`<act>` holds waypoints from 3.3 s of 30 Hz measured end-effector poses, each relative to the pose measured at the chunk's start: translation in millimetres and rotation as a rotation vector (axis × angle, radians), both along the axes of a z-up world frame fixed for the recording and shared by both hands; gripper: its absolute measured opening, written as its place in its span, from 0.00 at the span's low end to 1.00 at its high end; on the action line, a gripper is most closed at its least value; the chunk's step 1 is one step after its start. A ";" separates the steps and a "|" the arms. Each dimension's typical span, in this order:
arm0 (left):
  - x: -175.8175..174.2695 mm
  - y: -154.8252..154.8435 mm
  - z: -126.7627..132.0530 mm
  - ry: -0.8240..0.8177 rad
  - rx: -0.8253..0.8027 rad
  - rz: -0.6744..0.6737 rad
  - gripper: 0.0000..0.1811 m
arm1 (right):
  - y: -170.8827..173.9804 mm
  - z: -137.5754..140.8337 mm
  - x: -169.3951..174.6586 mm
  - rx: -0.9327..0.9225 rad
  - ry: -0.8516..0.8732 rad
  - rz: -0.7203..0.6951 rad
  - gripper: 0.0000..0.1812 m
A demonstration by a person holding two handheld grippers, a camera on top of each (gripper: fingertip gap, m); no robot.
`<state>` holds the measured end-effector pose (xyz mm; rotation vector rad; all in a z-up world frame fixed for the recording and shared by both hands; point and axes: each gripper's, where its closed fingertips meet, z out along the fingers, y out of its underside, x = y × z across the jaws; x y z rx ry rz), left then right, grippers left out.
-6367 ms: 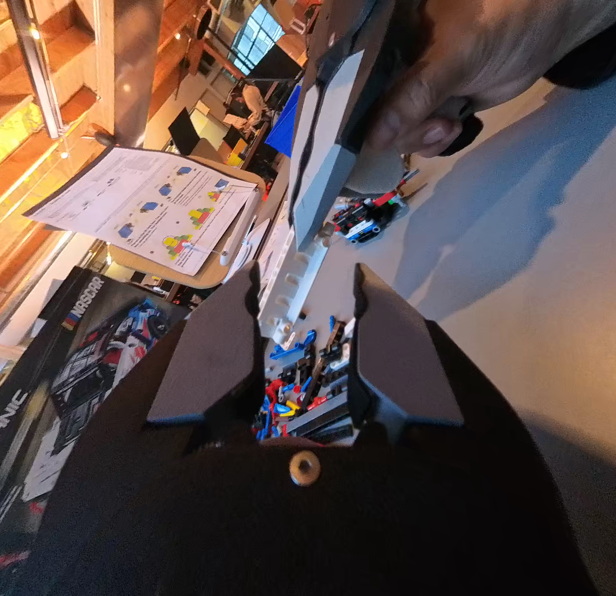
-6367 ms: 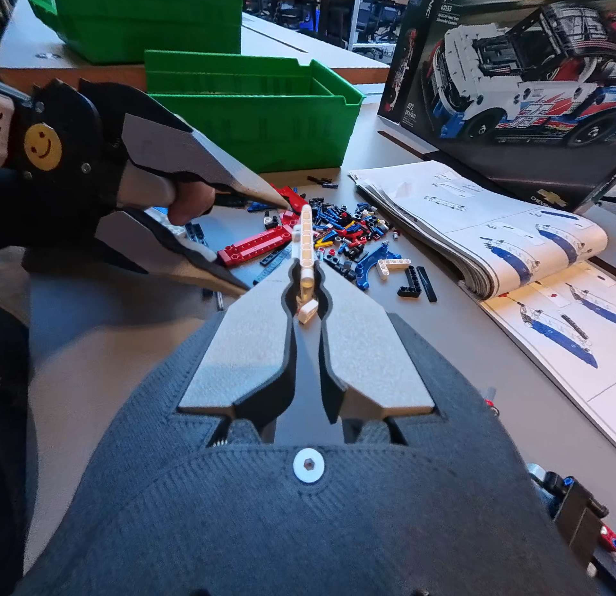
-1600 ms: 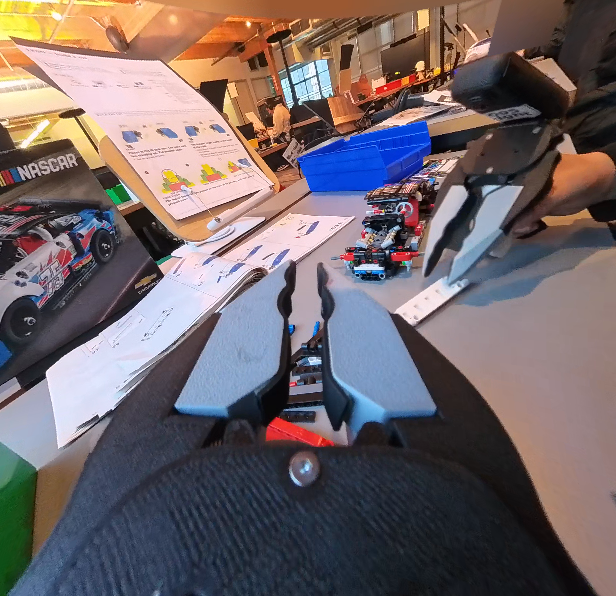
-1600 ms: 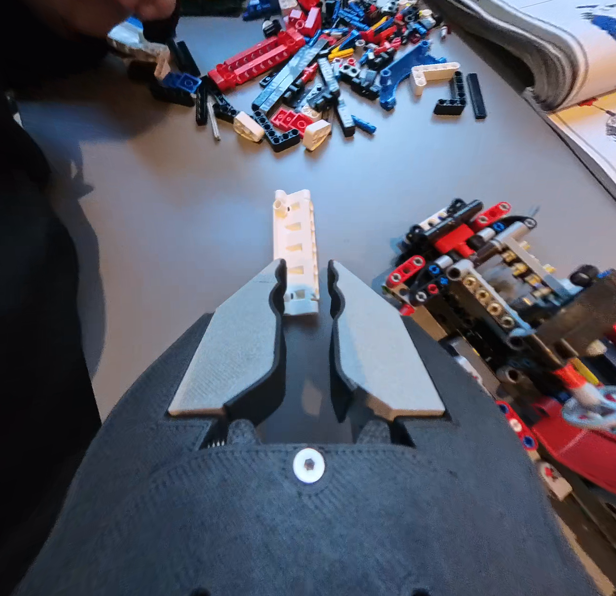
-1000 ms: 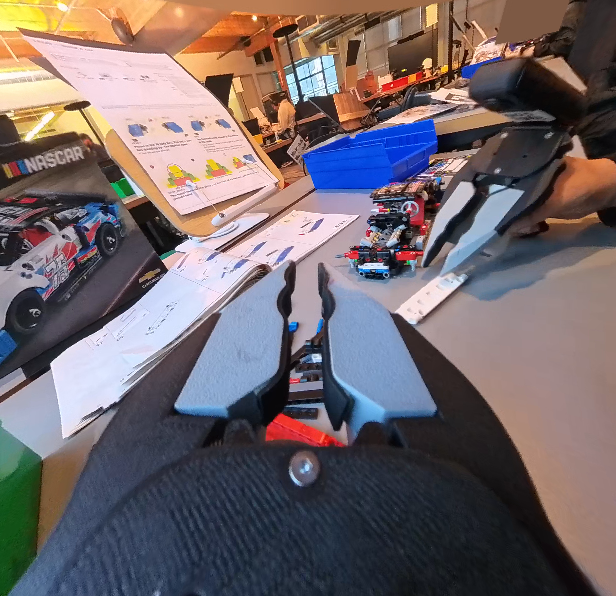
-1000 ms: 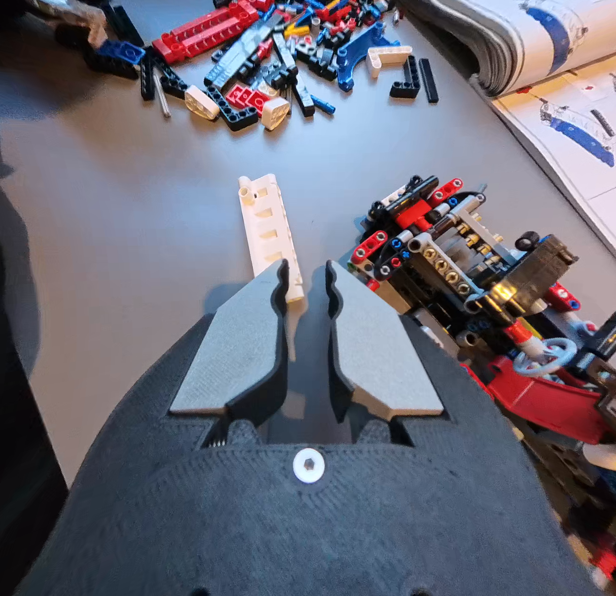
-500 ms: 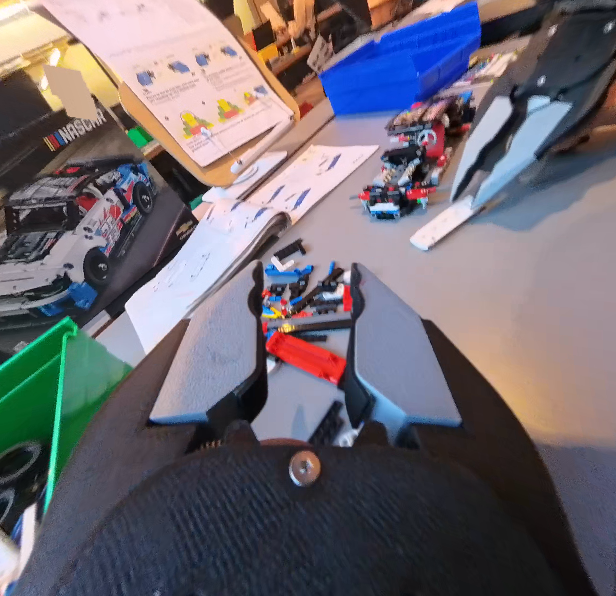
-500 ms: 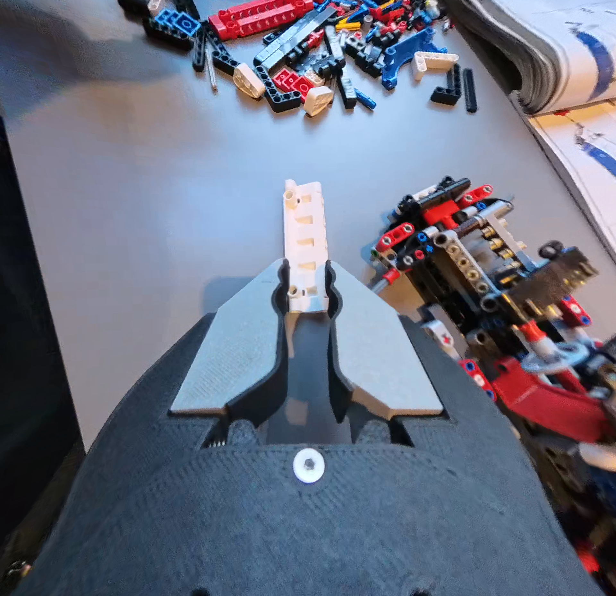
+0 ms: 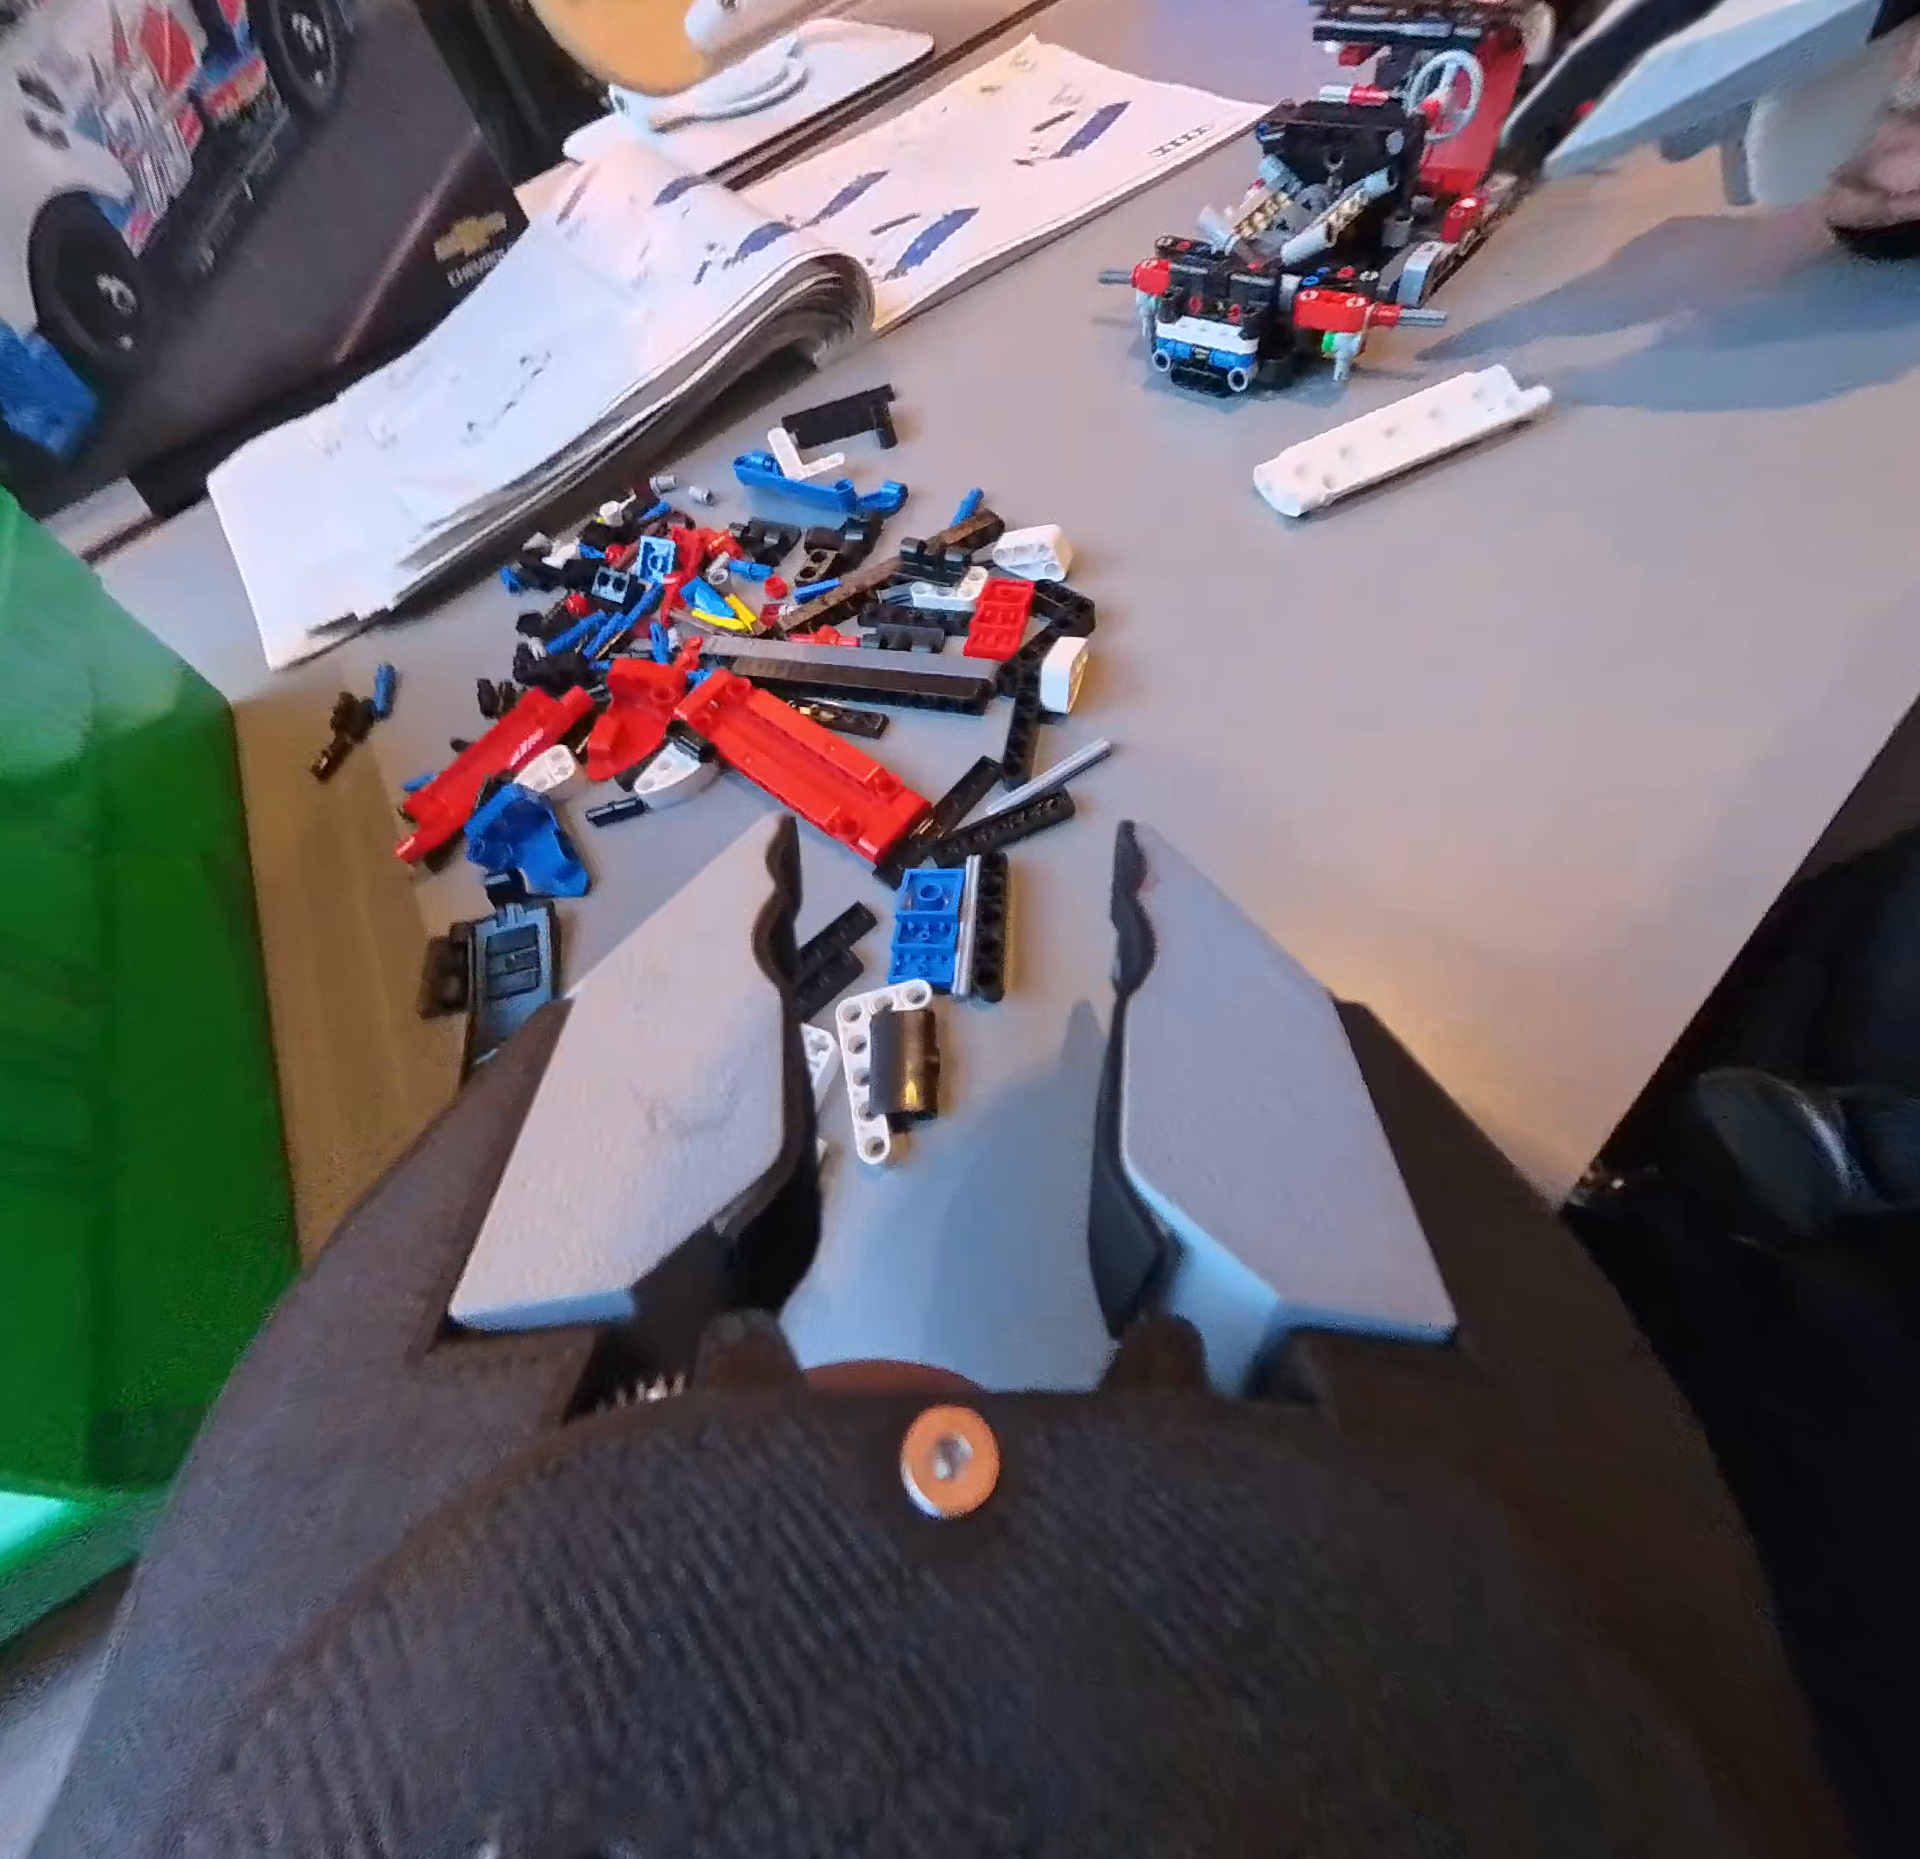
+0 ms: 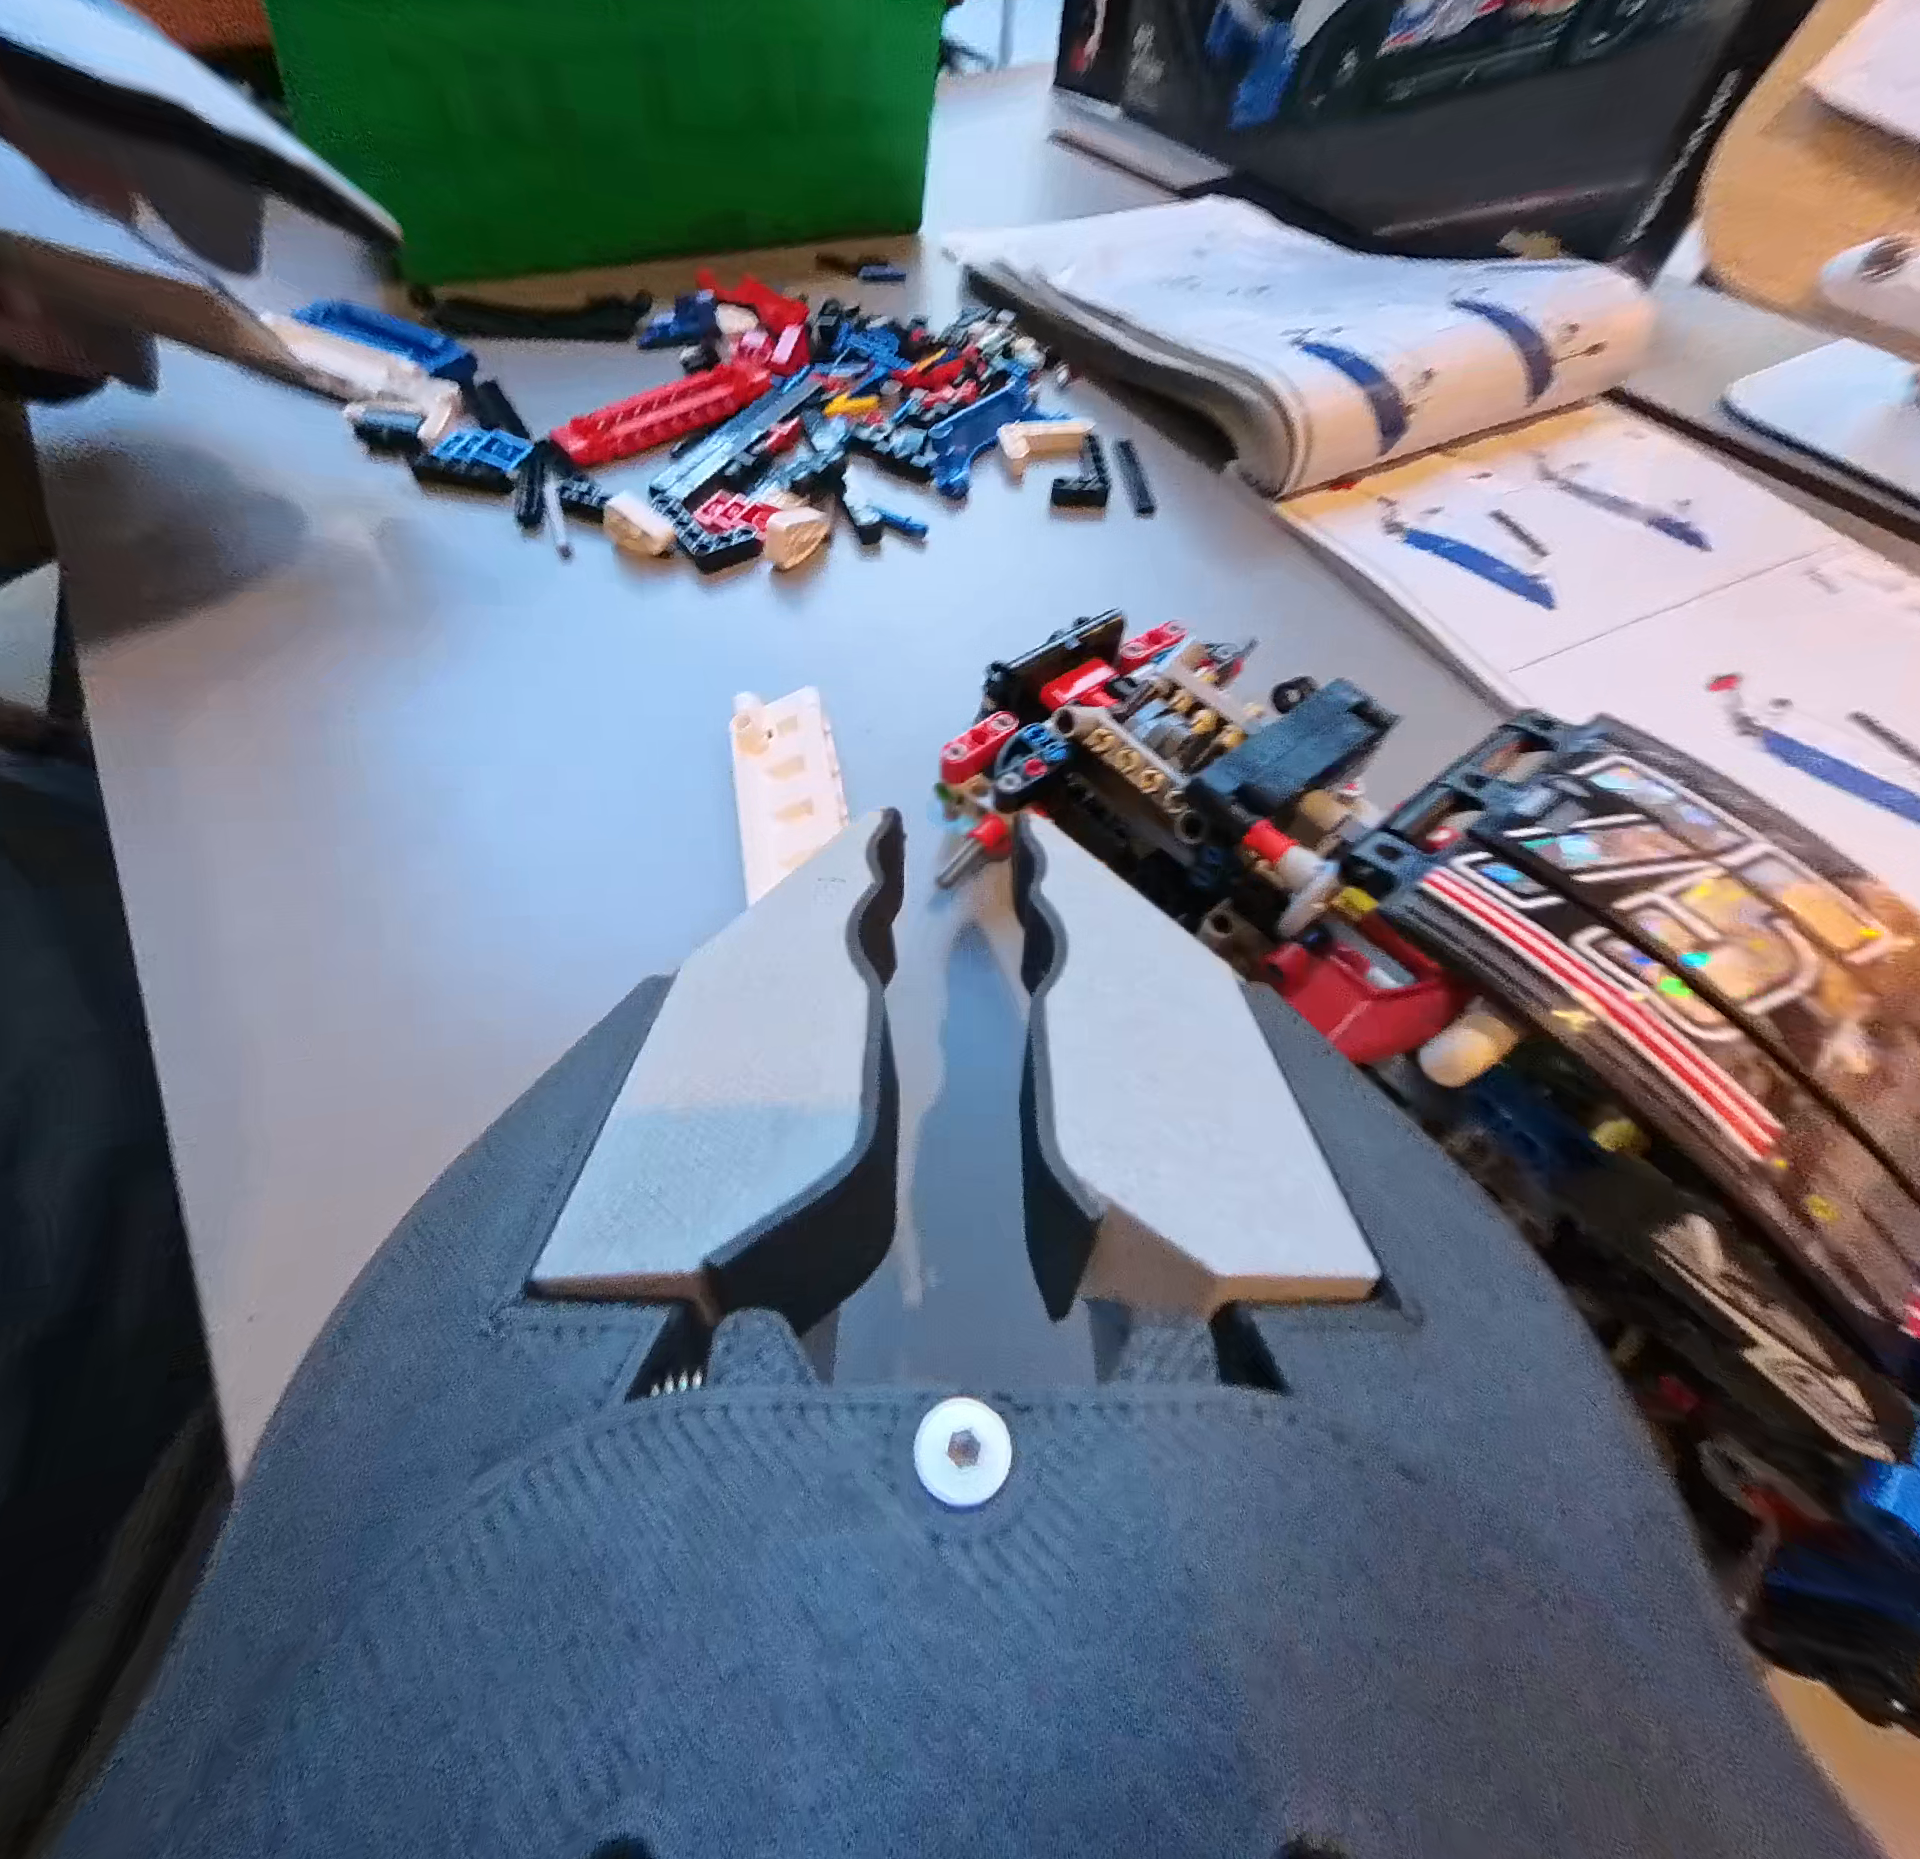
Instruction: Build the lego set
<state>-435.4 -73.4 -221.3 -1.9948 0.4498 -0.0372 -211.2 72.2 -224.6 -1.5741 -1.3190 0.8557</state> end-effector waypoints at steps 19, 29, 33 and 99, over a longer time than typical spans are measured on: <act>-95.4 103.9 62.3 0.177 -0.213 0.165 0.21 | 4.4 16.7 2.1 0.092 0.095 -0.044 0.05; -70.5 93.3 11.0 -0.148 -0.503 0.142 0.23 | -2.4 18.2 5.1 0.078 0.110 -0.008 0.05; -77.0 55.7 4.1 -0.014 -0.491 0.177 0.26 | -2.8 18.5 5.4 0.059 0.117 0.001 0.05; -86.9 87.6 -52.2 0.798 -0.764 -0.573 0.11 | 11.3 22.5 4.9 0.146 0.121 -0.080 0.01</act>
